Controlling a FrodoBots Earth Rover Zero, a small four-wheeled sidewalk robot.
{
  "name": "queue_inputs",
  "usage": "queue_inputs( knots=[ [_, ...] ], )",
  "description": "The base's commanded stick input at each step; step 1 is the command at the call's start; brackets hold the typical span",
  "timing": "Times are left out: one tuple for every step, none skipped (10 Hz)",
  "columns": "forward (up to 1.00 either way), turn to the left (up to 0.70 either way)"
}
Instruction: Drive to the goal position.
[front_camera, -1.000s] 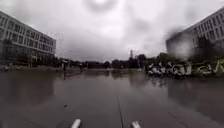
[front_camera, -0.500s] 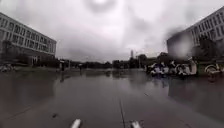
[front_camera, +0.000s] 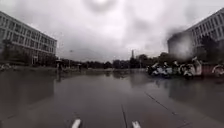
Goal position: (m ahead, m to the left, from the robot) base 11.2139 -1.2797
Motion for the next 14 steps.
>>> queue_inputs(
  knots=[
    [0.70,0.00],
    [0.70,0.00],
    [0.70,0.00],
    [0.70,0.00],
    [0.70,0.00],
    [0.70,0.00],
    [0.70,0.00],
    [0.70,0.00],
    [0.70,0.00],
    [0.70,0.00],
    [0.70,0.00],
    [0.70,0.00],
    [0.70,0.00],
    [0.70,0.00]
  ],
)
